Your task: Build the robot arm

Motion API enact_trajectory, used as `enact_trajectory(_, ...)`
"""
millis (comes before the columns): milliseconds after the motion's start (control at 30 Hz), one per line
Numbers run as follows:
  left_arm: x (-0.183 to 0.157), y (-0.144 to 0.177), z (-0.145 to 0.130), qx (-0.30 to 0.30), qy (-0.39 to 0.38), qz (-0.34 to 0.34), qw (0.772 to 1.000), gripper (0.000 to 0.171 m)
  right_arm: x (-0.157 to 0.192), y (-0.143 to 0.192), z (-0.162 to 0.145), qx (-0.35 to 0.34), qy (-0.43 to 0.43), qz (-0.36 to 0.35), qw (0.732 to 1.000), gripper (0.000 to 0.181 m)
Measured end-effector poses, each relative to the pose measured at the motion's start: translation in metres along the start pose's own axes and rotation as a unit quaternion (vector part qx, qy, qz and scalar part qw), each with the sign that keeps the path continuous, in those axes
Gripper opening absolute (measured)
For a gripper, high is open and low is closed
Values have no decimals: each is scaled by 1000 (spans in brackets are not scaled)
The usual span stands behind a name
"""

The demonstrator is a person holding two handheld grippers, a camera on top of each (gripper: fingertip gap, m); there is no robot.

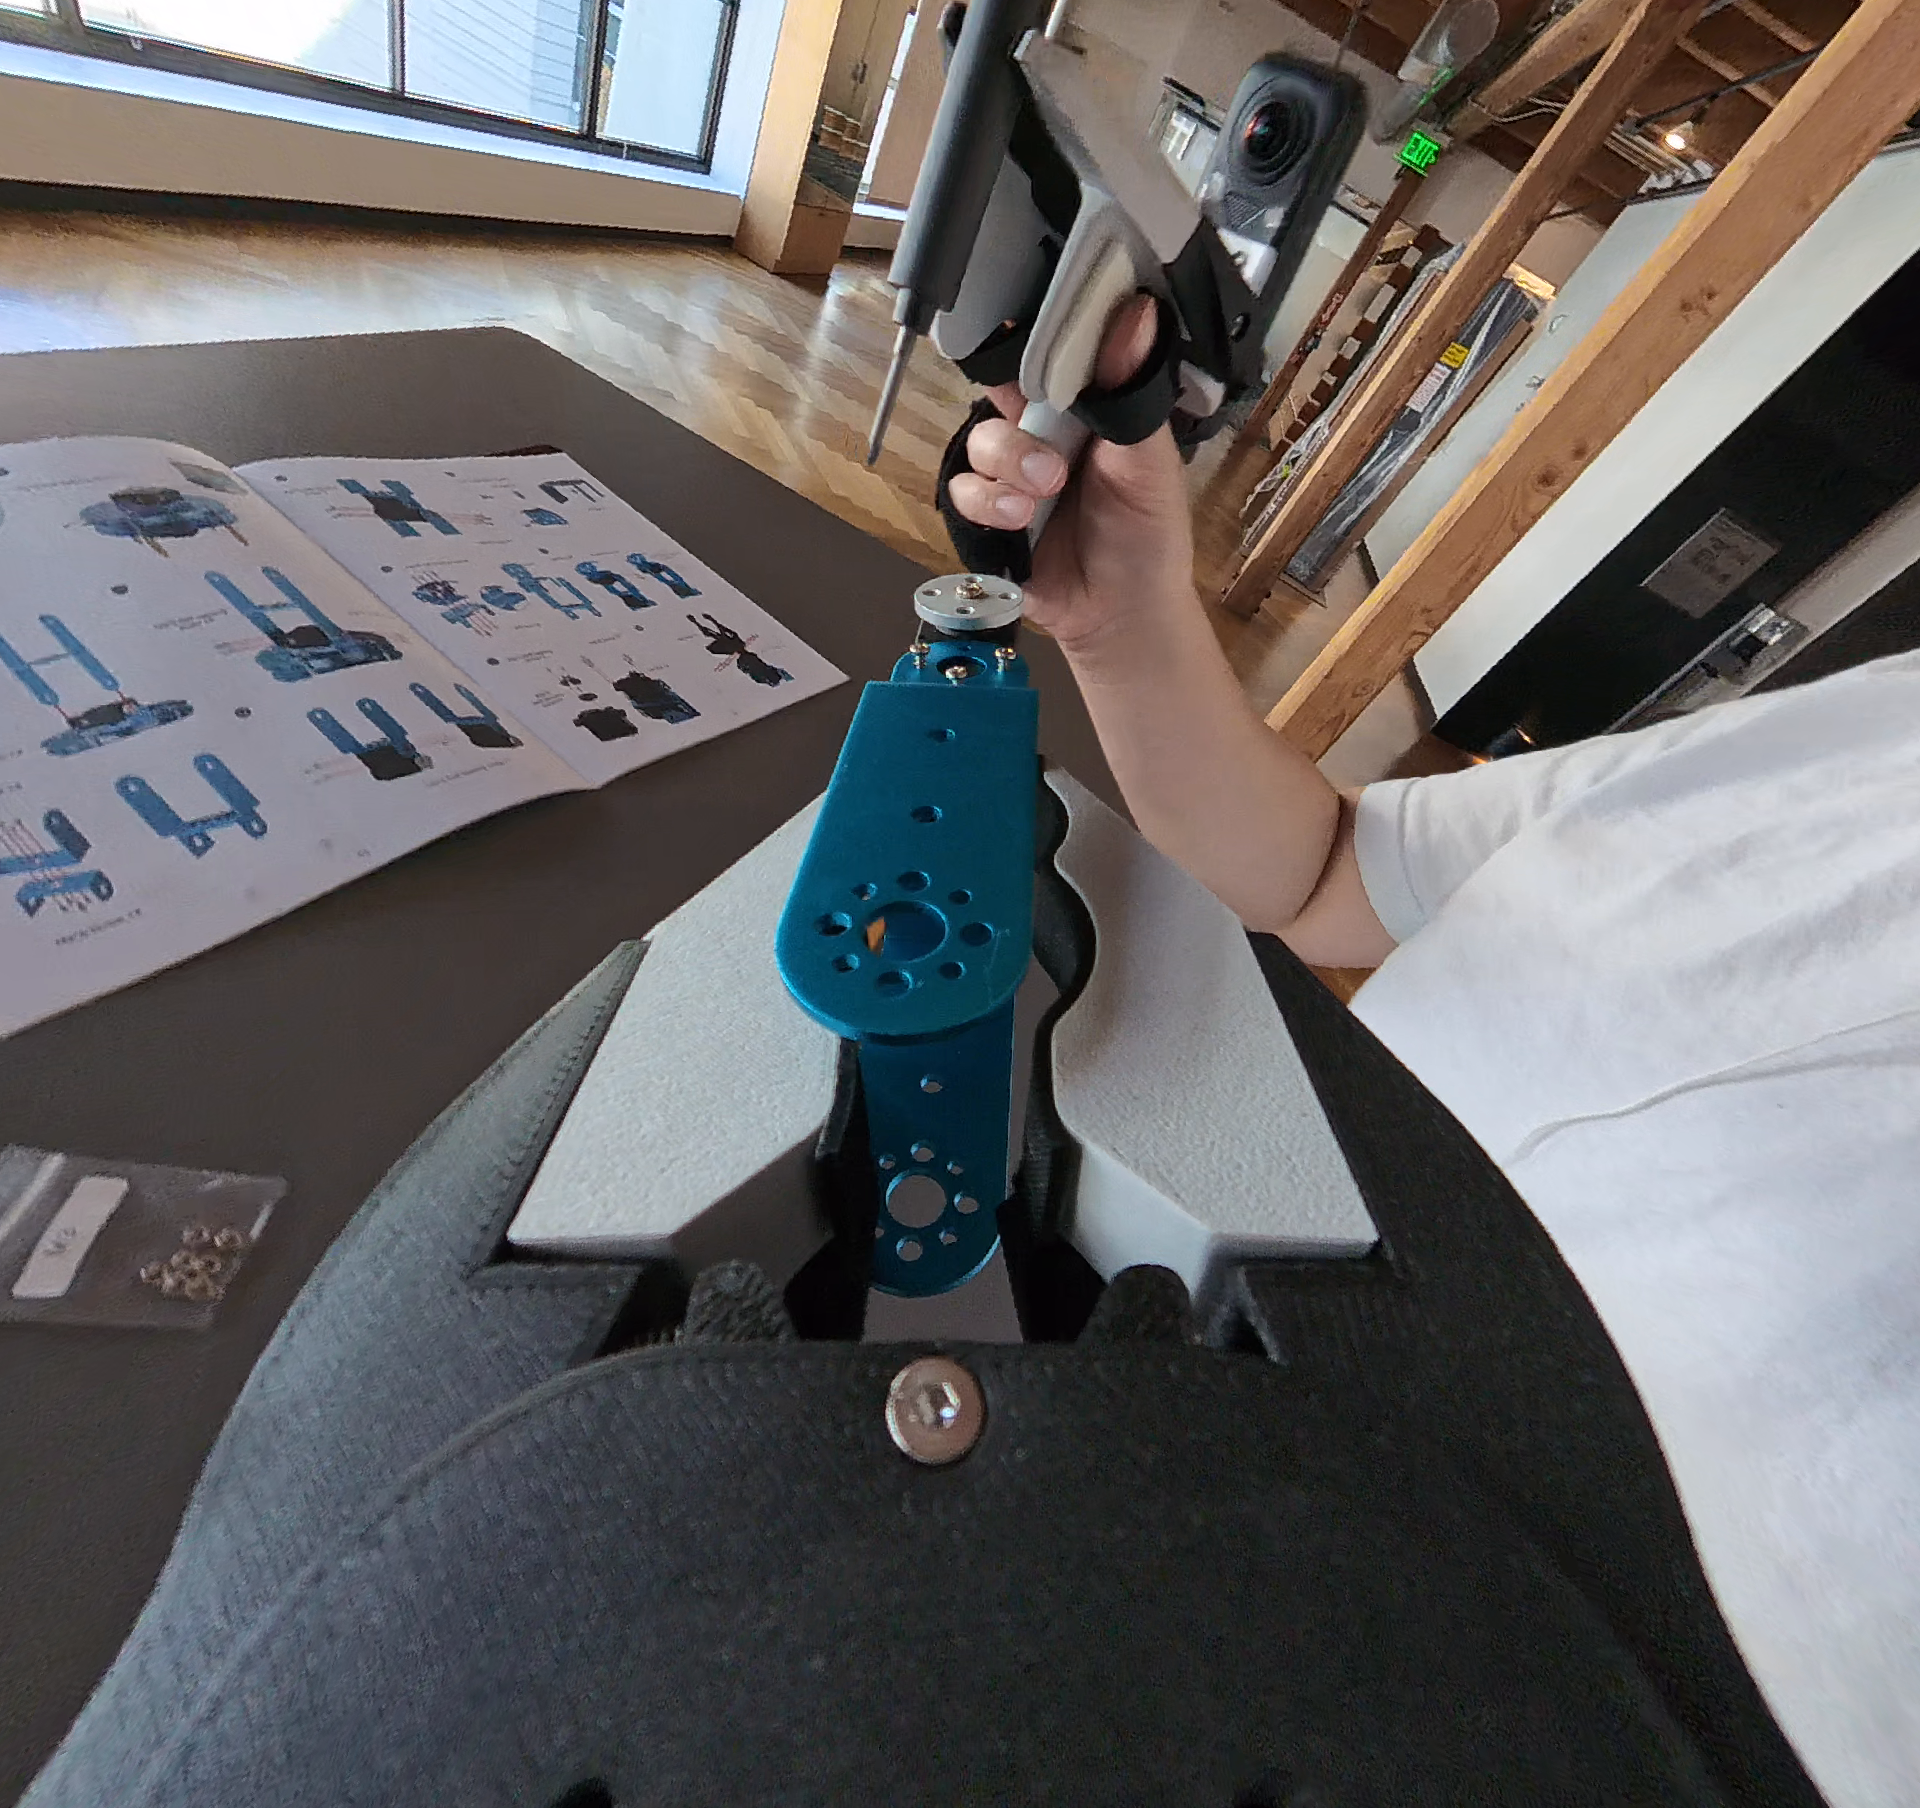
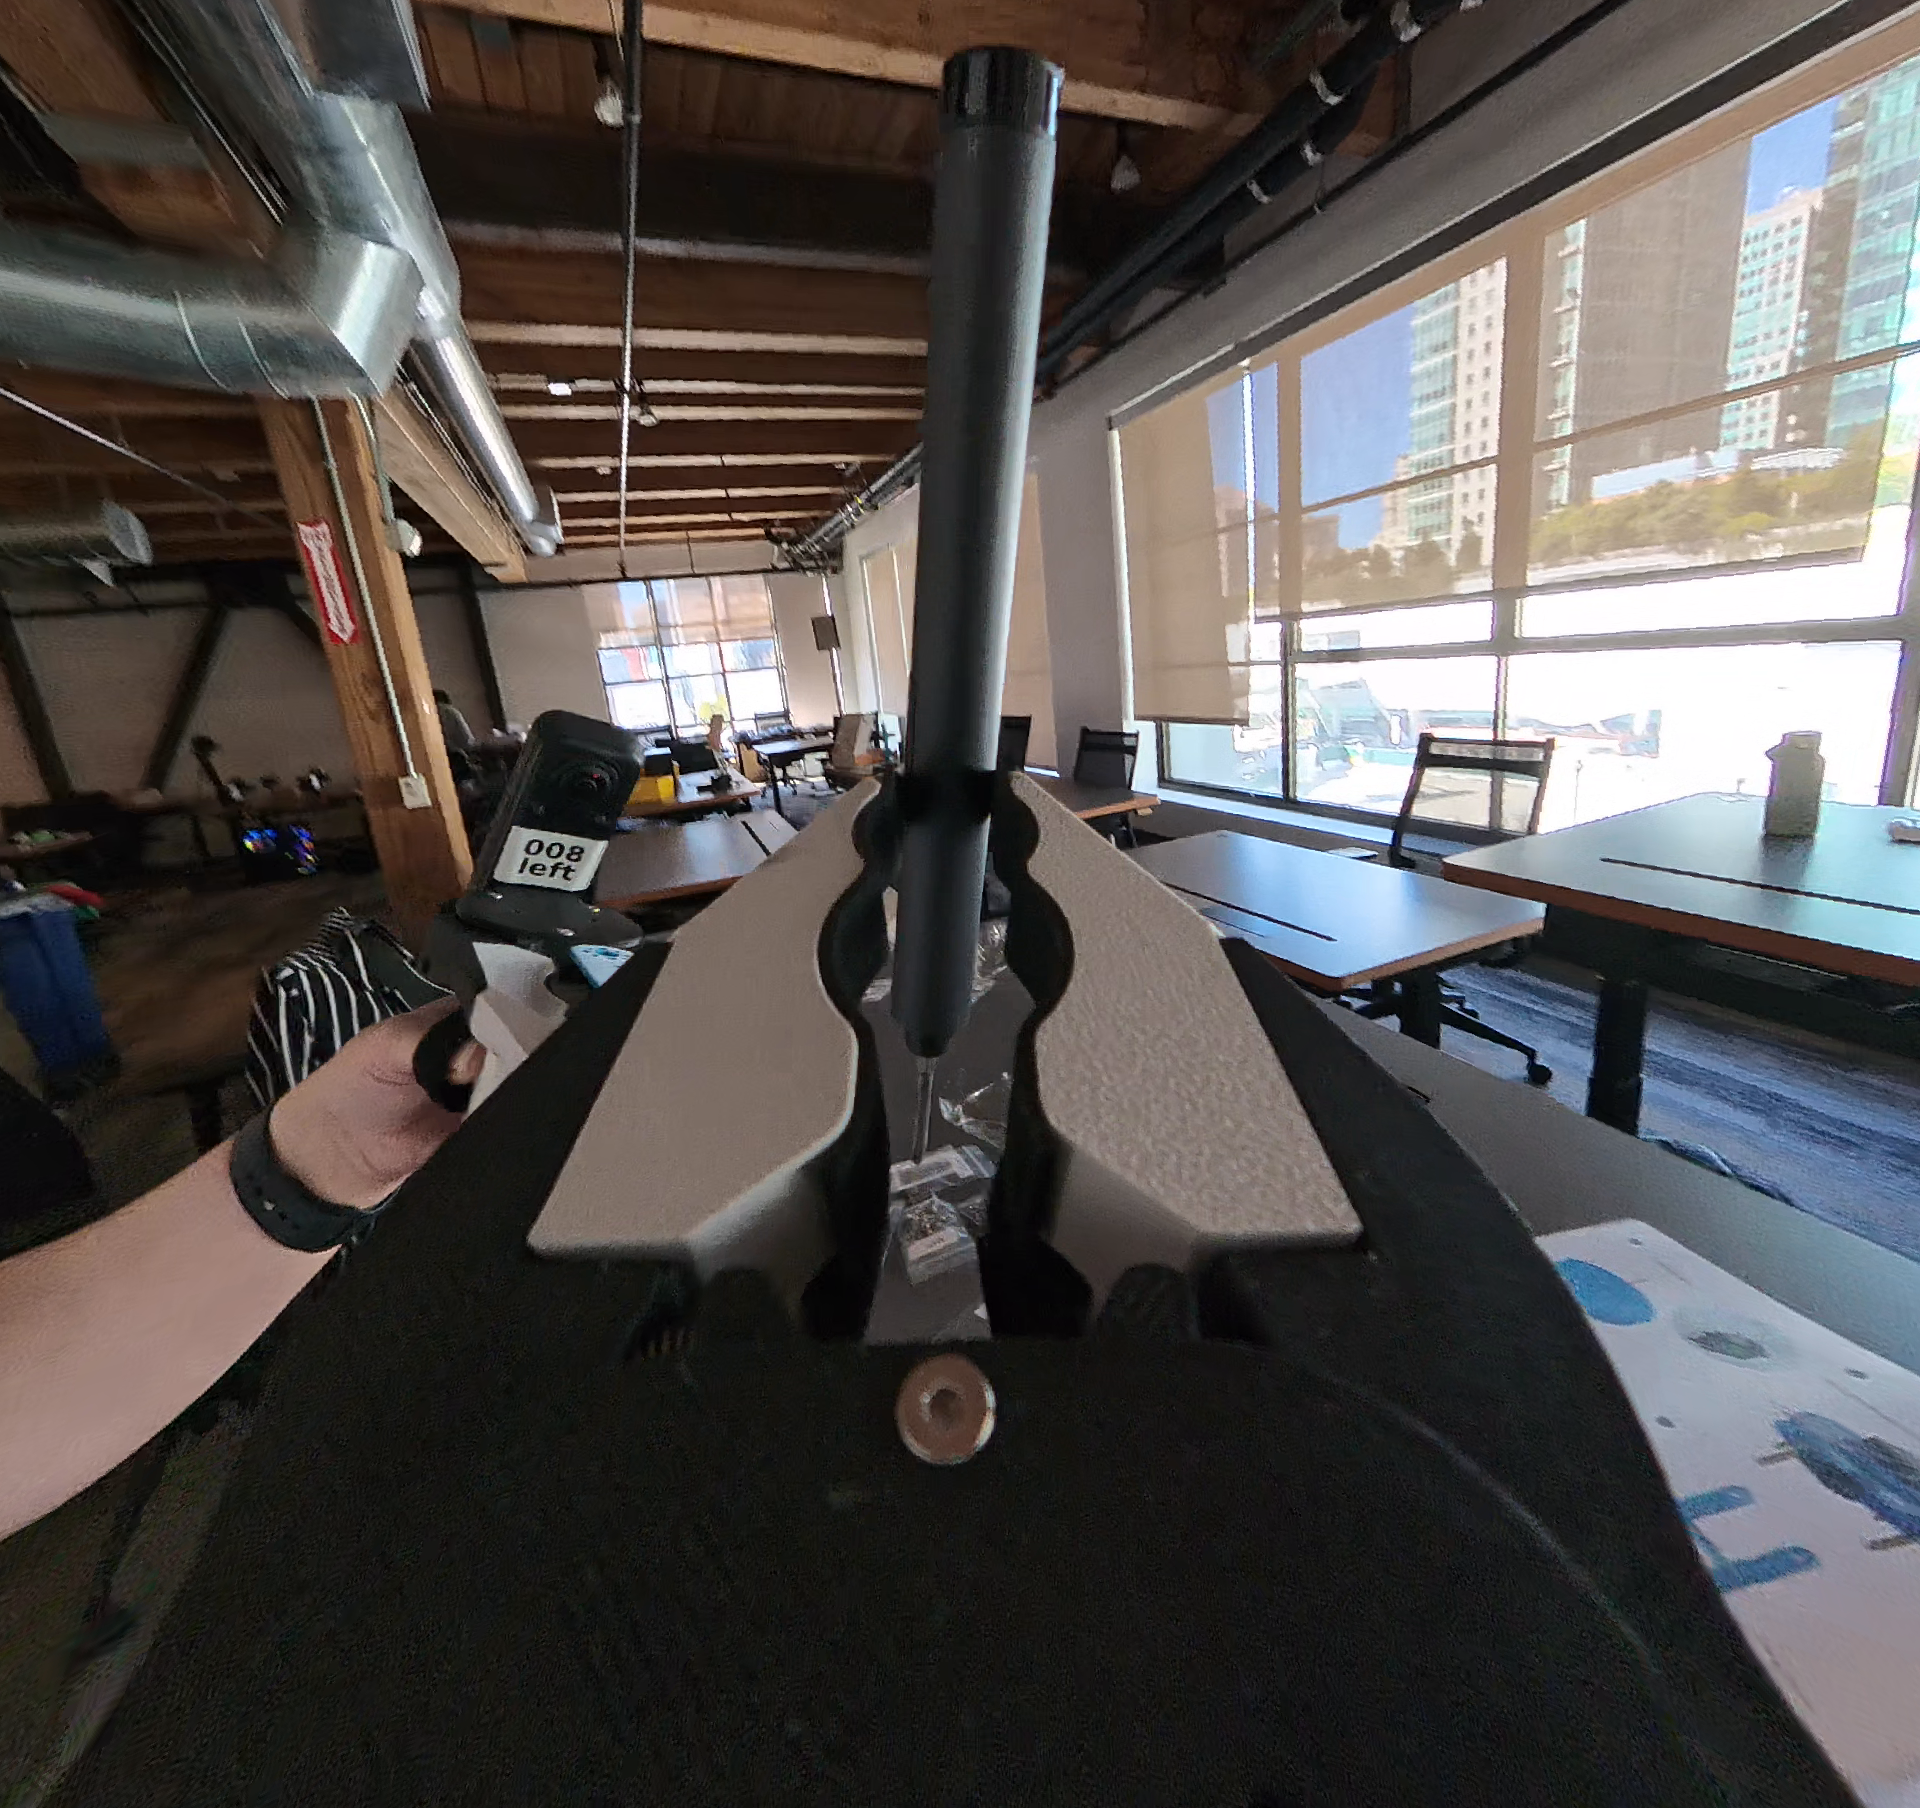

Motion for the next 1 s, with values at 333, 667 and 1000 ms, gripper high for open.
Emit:
enact_trajectory(333,54,-59,26,13,-122,6,992,27,1,-8,31,-14,-39,13,999,15)
enact_trajectory(667,125,-85,39,200,-344,216,892,27,-49,17,45,-1,66,-82,994,16)
enact_trajectory(1000,149,-67,38,355,-508,329,713,26,-105,33,32,51,152,-192,968,16)
Point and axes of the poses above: each gripper's, where its closed fingertips meet, y back along the fingers, z out of its top, x = y × z across the jaws, the point moved 2 cm from there along y, back along the fingers, and after that the axes turned 9 degrees about -z, right-handed, at the moved point
